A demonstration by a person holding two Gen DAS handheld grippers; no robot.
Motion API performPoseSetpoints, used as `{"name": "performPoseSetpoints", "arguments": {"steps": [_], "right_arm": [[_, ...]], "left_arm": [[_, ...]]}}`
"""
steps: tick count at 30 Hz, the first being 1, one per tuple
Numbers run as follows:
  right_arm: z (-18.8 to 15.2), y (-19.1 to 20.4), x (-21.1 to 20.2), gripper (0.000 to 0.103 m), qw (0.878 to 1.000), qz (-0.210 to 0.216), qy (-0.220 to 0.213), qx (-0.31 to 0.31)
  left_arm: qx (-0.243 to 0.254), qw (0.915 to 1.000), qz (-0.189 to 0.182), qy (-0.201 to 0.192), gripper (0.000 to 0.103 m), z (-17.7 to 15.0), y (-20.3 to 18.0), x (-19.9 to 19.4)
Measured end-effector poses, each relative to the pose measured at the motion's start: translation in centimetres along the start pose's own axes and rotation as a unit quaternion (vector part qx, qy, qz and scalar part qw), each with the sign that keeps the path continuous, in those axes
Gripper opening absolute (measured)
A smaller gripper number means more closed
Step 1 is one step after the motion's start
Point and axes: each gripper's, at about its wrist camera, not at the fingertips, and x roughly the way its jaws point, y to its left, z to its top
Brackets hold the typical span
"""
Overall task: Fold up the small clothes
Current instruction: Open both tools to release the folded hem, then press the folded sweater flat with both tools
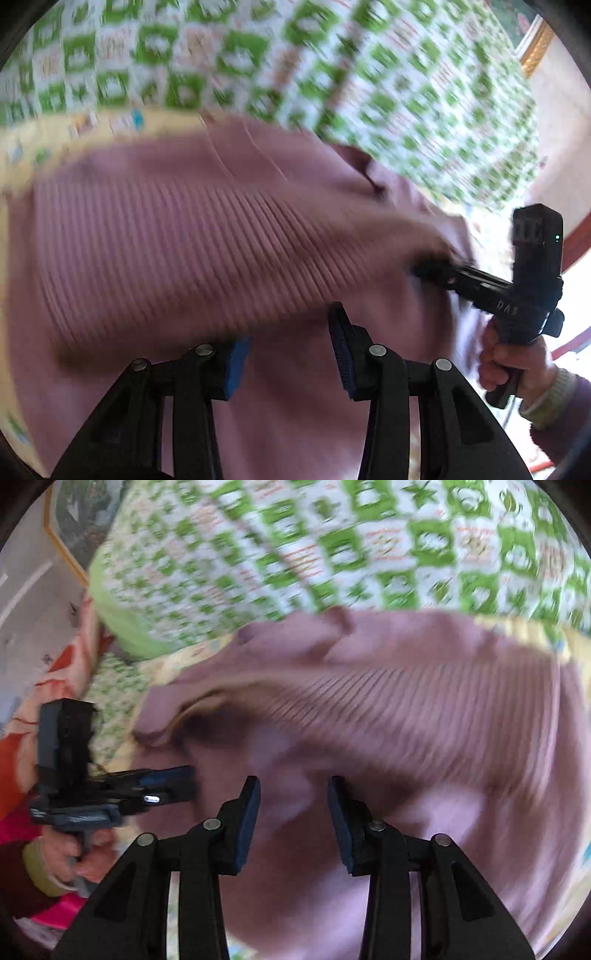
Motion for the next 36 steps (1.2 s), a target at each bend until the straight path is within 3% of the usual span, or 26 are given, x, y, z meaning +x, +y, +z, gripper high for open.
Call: {"name": "performPoseSetpoints", "arguments": {"steps": [2, 6, 10, 16, 22, 27, 32, 34, 36], "right_arm": [[1.6, -1.7, 0.3, 0.040, 0.999, -0.027, -0.016, 0.013], [4.5, -5.3, 0.0, 0.040, 0.994, -0.069, -0.060, 0.055], [5.9, -8.7, -0.8, 0.040, 0.983, -0.096, -0.096, 0.124], [5.5, -9.4, -3.4, 0.040, 0.977, -0.099, -0.118, 0.149], [2.7, -8.5, -8.3, 0.041, 0.976, -0.077, -0.135, 0.151], [-1.2, -5.8, -10.5, 0.042, 0.982, -0.046, -0.119, 0.140], [-5.2, -1.5, -8.9, 0.042, 0.995, 0.010, -0.048, 0.085], [-6.3, -0.8, -7.3, 0.042, 0.997, 0.000, -0.015, 0.072], [-7.3, -2.2, -6.6, 0.042, 0.994, -0.066, 0.005, 0.082]], "left_arm": [[-0.010, 0.9997, 0.016, -0.017, 0.042, 2.1, 1.4, 0.1], [-0.055, 0.9937, 0.083, -0.052, 0.042, 5.0, 5.6, -0.5], [-0.110, 0.9863, 0.106, -0.063, 0.035, 5.9, 9.7, -1.0], [-0.116, 0.9835, 0.120, -0.069, 0.035, 4.3, 11.0, -3.3], [-0.126, 0.9836, 0.107, -0.071, 0.041, 0.4, 9.1, -6.1], [-0.132, 0.9861, 0.085, -0.055, 0.042, -4.6, 6.9, -7.4], [-0.110, 0.9895, 0.091, -0.023, 0.044, -7.4, 5.4, -6.1], [-0.113, 0.9881, 0.103, -0.019, 0.043, -8.0, 6.2, -6.2], [-0.122, 0.9851, 0.120, -0.015, 0.043, -8.3, 7.4, -6.0]]}}
